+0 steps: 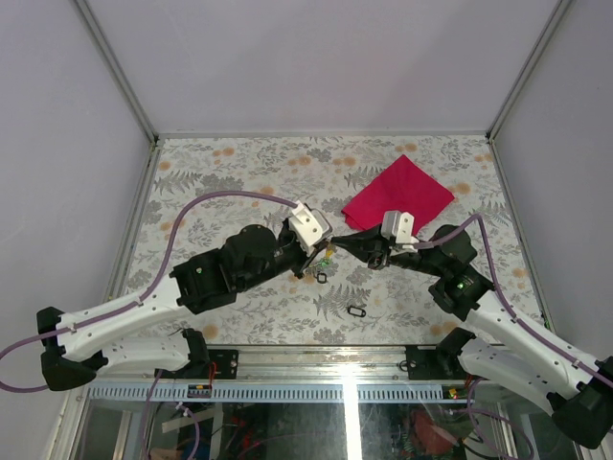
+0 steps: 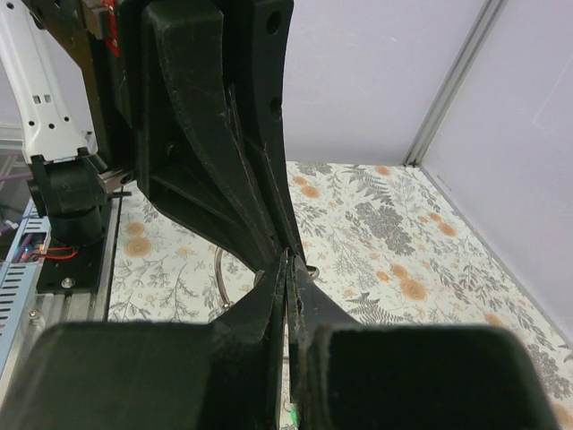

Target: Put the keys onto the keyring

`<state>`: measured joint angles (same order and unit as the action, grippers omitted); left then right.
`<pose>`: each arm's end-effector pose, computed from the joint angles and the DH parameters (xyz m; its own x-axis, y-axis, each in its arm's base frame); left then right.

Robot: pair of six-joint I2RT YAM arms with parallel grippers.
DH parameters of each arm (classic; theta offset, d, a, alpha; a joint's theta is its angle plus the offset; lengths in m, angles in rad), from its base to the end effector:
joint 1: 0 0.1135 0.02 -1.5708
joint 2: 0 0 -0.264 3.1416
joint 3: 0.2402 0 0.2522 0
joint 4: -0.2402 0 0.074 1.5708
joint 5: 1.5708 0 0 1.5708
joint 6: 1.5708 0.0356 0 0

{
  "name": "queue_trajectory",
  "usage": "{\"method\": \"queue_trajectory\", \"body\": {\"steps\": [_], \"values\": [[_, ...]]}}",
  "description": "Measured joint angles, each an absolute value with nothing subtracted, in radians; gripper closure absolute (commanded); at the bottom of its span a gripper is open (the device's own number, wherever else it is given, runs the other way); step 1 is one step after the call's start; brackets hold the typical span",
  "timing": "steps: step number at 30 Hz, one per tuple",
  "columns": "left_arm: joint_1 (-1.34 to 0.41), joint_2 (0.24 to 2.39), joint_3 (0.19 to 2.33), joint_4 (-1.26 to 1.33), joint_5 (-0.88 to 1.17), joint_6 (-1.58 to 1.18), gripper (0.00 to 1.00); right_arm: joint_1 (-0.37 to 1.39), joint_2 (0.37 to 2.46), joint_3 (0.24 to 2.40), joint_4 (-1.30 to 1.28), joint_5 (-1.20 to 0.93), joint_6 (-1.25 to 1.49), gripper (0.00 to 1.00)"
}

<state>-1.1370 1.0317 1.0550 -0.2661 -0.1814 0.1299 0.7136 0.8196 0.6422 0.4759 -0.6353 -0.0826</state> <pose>0.1041 -0.2094 0.3795 0.0059 0.2905 -0.9569 0.8251 0.5392 0.1688 0.1295 0.1401 0.3525 0.3004 0.1723 -0.9381 -0.9340 0.2523 -0.2528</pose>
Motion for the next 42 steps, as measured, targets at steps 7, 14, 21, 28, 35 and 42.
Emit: {"method": "queue_trajectory", "body": {"steps": [7, 14, 21, 28, 35, 42], "values": [[-1.137, 1.036, 1.056, -0.267, -0.2, 0.119, 1.0, 0.717, 0.805, 0.649, 0.429, -0.612, -0.123, 1.0], [-1.137, 1.036, 1.066, -0.267, -0.203, 0.109, 1.0, 0.718, 0.805, 0.652, 0.418, -0.609, -0.137, 1.0], [-1.137, 1.042, 1.066, -0.267, -0.204, 0.108, 1.0, 0.725, 0.808, 0.652, 0.419, -0.595, -0.136, 1.0], [-1.134, 1.045, 1.066, -0.267, -0.204, 0.107, 1.0, 0.729, 0.807, 0.652, 0.424, -0.561, -0.139, 1.0], [-1.132, 1.045, 1.066, -0.267, -0.203, 0.106, 1.0, 0.731, 0.801, 0.652, 0.422, -0.508, -0.157, 1.0], [-1.132, 1.045, 1.066, -0.268, -0.196, 0.106, 1.0, 0.733, 0.784, 0.652, 0.422, -0.467, -0.163, 1.0]]}}
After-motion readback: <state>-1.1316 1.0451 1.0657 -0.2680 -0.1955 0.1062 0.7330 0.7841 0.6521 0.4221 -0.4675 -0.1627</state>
